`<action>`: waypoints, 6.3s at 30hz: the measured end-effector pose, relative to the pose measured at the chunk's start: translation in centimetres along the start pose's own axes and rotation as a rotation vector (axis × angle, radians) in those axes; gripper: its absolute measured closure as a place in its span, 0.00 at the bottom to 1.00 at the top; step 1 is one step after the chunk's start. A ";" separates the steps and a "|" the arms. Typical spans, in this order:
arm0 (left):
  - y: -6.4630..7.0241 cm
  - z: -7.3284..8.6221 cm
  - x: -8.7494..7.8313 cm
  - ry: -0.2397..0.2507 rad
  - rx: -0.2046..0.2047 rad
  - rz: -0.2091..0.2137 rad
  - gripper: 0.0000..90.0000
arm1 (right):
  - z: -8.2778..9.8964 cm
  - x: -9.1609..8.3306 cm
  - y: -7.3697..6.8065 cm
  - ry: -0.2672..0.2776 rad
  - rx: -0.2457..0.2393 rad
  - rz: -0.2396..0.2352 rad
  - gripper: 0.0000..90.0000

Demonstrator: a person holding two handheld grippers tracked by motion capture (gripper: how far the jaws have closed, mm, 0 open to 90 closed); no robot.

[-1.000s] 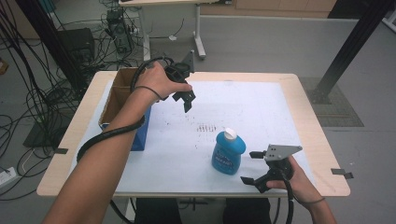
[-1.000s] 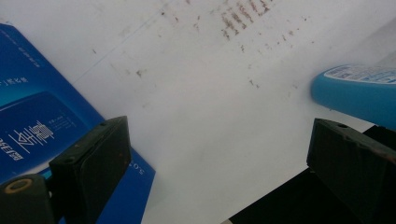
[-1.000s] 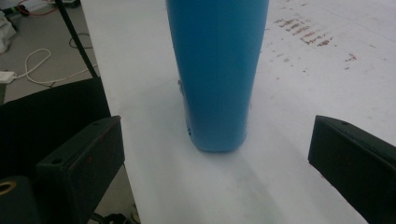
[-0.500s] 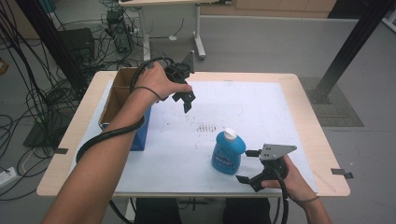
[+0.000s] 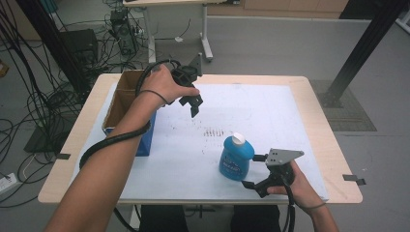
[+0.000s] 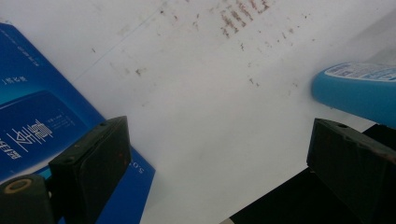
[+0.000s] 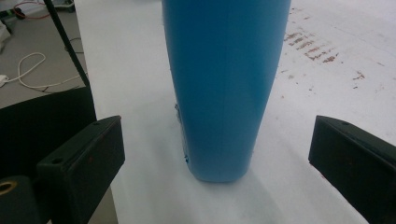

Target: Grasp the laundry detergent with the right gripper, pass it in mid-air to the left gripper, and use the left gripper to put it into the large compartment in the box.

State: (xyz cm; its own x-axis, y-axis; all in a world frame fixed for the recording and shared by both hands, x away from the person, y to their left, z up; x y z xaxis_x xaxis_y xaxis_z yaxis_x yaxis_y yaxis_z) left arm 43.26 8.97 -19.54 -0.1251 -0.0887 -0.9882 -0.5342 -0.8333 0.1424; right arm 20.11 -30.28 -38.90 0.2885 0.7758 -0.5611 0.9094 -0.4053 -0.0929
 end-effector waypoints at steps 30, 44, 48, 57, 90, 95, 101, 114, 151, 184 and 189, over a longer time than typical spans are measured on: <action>-0.2 0.1 0.5 -0.002 -0.001 0.006 0.08 | 0.4 -0.1 -0.2 0.016 0.013 0.006 0.04; -0.7 0.0 0.7 -0.009 -0.008 0.010 0.08 | 0.9 0.2 0.0 0.024 0.023 -0.003 0.04; -0.8 0.1 0.7 -0.007 -0.010 0.012 0.07 | 0.9 0.3 0.1 0.024 0.023 -0.007 0.04; -0.8 0.2 0.7 -0.006 -0.013 0.012 0.07 | 0.9 0.4 0.2 0.024 0.026 -0.007 0.04; -0.5 -0.3 0.8 0.002 0.005 0.006 0.07 | 0.9 0.8 0.5 0.024 0.035 -0.009 0.04; -0.4 -0.3 0.8 0.002 0.002 0.007 0.07 | 0.9 0.8 0.4 0.024 0.033 -0.010 0.04; -0.4 -0.2 0.9 0.001 0.001 0.009 0.07 | 1.0 0.8 0.5 0.024 0.038 -0.006 0.04; -0.4 -0.3 0.9 0.001 -0.001 0.008 0.07 | 1.0 0.7 0.5 0.025 0.038 -0.006 0.04; -0.7 0.2 0.9 0.000 -0.014 0.007 0.08 | 0.7 2.4 0.1 0.072 0.024 -0.010 0.04; -0.3 0.0 0.9 -0.002 -0.006 0.004 0.08 | 2.2 3.9 0.0 0.173 0.071 -0.005 0.08; -0.3 0.0 0.8 0.000 -0.003 0.005 0.08 | 2.3 4.2 -0.1 0.175 0.071 0.000 0.09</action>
State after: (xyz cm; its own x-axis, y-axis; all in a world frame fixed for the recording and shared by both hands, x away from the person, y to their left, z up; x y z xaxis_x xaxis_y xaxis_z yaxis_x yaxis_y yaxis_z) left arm 43.28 9.11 -20.39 -0.1274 -0.0930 -0.9875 -0.5308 -0.8347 0.1470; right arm 20.47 -28.13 -43.14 0.3421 0.8452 -0.4106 0.8876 -0.4341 -0.1540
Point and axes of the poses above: each handheld gripper's, and its own axes: x roughly forward along the jaws, z roughly out of its underside, y roughly to its right, the point moved 4 cm from there along x, roughly forward along the jaws, and after that the axes turned 3 degrees about -x, right-handed, at the moved point
